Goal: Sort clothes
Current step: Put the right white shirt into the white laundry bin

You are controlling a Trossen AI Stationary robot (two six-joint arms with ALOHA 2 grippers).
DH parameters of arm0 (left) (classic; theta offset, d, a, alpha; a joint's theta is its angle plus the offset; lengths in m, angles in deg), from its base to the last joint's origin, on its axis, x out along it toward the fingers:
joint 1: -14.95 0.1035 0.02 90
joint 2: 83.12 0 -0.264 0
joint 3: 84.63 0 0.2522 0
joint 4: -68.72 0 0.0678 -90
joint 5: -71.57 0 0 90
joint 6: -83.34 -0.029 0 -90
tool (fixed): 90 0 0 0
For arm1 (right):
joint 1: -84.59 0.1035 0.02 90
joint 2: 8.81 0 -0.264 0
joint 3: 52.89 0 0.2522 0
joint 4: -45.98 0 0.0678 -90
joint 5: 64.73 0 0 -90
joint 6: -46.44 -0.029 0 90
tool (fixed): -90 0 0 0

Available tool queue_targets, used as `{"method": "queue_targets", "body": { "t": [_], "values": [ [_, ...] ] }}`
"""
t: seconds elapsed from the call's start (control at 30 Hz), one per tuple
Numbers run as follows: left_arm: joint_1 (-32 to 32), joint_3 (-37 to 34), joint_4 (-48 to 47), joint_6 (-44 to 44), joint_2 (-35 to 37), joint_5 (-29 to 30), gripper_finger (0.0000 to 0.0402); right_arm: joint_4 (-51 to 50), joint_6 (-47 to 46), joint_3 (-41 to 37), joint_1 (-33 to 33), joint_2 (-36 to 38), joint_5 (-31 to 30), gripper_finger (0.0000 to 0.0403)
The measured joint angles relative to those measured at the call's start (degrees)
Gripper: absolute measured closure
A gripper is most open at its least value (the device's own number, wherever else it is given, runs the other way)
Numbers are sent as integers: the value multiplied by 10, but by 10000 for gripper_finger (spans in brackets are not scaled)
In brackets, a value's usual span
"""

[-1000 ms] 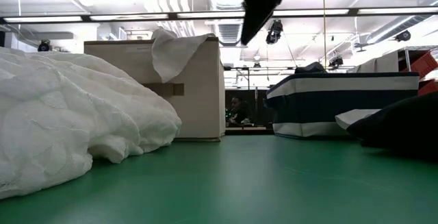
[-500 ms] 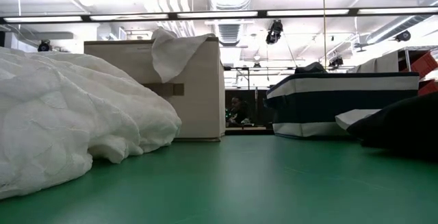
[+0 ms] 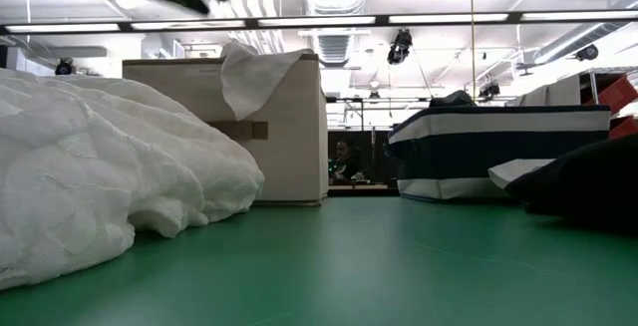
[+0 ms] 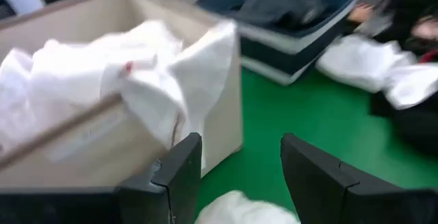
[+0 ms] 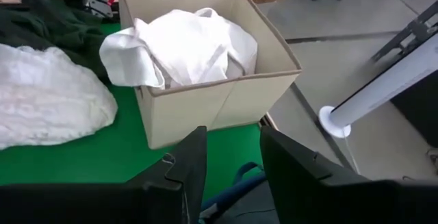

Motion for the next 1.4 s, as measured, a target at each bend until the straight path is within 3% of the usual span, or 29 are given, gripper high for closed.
{"method": "queue_targets", "body": {
  "t": [0.33, 0.67, 0.93, 1.17, 1.4],
  "values": [
    [45, -41, 1, 117, -54, 5, 224, 0, 17, -5, 0, -9, 0, 264],
    [86, -41, 8, 140, -91, 10, 231, -1, 30, -15, 0, -9, 1, 271],
    [108, -41, 9, 163, -99, 9, 290, -2, 35, -28, 0, -10, 1, 273],
    [119, -41, 9, 167, -99, 2, 392, -2, 38, -33, 0, -9, 1, 270],
    [115, -17, 6, 165, -87, -12, 401, -6, 46, -33, 0, -9, 1, 291]
  ]
}}
